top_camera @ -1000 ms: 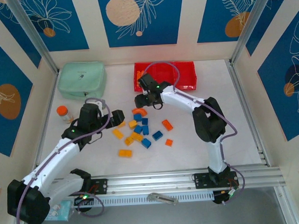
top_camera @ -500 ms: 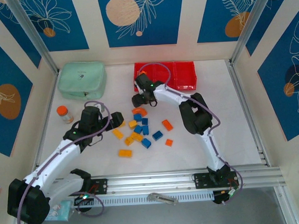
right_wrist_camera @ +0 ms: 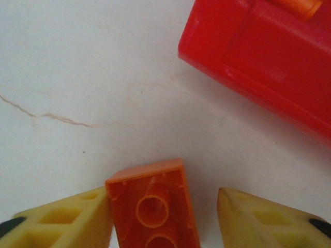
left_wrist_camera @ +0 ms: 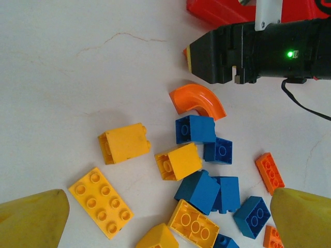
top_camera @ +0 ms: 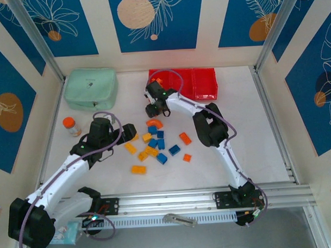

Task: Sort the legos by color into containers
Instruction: Pick up the lego from the top-center of the table, then place the lego in the container.

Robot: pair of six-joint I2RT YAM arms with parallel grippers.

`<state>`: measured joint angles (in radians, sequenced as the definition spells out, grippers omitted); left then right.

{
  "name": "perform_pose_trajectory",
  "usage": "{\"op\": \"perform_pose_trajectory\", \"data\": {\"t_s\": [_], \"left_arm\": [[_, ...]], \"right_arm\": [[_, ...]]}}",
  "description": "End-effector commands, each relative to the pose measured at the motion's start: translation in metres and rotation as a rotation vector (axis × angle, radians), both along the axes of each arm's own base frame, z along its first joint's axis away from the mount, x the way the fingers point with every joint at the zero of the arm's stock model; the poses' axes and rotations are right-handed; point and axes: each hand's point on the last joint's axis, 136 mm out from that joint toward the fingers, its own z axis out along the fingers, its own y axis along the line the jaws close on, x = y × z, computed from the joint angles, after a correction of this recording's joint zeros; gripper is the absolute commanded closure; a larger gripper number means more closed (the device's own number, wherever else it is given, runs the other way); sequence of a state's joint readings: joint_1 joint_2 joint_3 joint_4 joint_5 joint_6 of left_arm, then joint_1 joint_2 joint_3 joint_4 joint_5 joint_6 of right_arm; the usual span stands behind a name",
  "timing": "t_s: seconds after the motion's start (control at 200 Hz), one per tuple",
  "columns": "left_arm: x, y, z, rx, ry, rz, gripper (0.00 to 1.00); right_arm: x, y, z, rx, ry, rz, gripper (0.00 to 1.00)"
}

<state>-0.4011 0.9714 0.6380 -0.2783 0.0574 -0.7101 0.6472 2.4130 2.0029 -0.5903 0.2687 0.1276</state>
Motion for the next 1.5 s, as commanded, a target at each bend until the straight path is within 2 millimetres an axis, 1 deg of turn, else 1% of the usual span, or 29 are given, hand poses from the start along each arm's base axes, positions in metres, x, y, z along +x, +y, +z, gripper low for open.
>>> {"op": "perform_pose_trajectory", "data": {"t_s": [0.0, 0.13, 0.225, 0.38, 0.48, 0.59, 0.665, 0.785, 0.805, 0.825, 0.84, 0.94, 1.005, 1.14, 1.205, 1.295, 1.38, 1.495], "left_arm": [[0.001, 0.007, -0.001, 0.011, 0.005, 0.03, 0.01], [0.001, 0.005, 0.0, 0.007, 0.006, 0.025, 0.01], [0.002, 0.004, 0.002, 0.002, 0.003, 0.021, 0.01], [0.006, 0.001, 0.008, -0.003, -0.011, 0.012, 0.01], [0.011, -0.003, 0.013, -0.007, -0.012, -0.003, 0.01], [0.017, -0.009, 0.017, -0.016, -0.017, -0.019, 0.01], [0.022, -0.014, 0.021, -0.027, -0.024, -0.032, 0.01], [0.03, -0.021, 0.025, -0.031, -0.028, -0.053, 0.01], [0.031, -0.021, 0.025, -0.029, -0.028, -0.056, 0.01], [0.033, -0.022, 0.025, -0.028, -0.028, -0.056, 0.01], [0.033, -0.022, 0.025, -0.028, -0.028, -0.057, 0.01], [0.039, -0.025, 0.028, -0.029, -0.035, -0.058, 0.01], [0.041, -0.026, 0.029, -0.028, -0.037, -0.06, 0.01], [0.046, -0.027, 0.03, -0.021, -0.041, -0.063, 0.01], [0.047, -0.027, 0.03, -0.017, -0.042, -0.064, 0.01], [0.048, -0.028, 0.03, -0.014, -0.04, -0.068, 0.01], [0.049, -0.028, 0.032, -0.015, -0.042, -0.07, 0.01], [0.049, -0.029, 0.034, -0.023, -0.046, -0.071, 0.01]], "right_arm": [[-0.007, 0.01, 0.001, -0.006, 0.012, 0.046, 0.53], [-0.008, 0.013, 0.009, -0.013, -0.005, 0.064, 0.65], [-0.009, 0.016, 0.024, -0.004, -0.027, 0.072, 0.71], [-0.005, 0.017, 0.06, 0.025, -0.087, 0.059, 0.73], [0.004, 0.011, 0.084, 0.048, -0.136, 0.013, 0.73], [0.021, -0.001, 0.1, 0.076, -0.175, -0.055, 0.74], [0.036, -0.012, 0.103, 0.074, -0.195, -0.106, 0.74], [0.061, -0.027, 0.1, 0.064, -0.213, -0.173, 0.74], [0.064, -0.028, 0.099, 0.062, -0.214, -0.179, 0.74], [0.069, -0.029, 0.102, 0.064, -0.224, -0.185, 0.74], [0.071, -0.031, 0.099, 0.059, -0.221, -0.191, 0.74], [0.087, -0.034, 0.098, 0.061, -0.241, -0.206, 0.74], [0.096, -0.035, 0.095, 0.058, -0.251, -0.211, 0.74], [0.113, -0.045, 0.09, 0.045, -0.26, -0.25, 0.72], [0.117, -0.047, 0.088, 0.049, -0.259, -0.257, 0.71], [0.118, -0.048, 0.09, 0.048, -0.263, -0.257, 0.62], [0.116, -0.047, 0.1, 0.057, -0.272, -0.256, 0.5], [0.108, -0.039, 0.119, 0.083, -0.283, -0.234, 0.46]]}}
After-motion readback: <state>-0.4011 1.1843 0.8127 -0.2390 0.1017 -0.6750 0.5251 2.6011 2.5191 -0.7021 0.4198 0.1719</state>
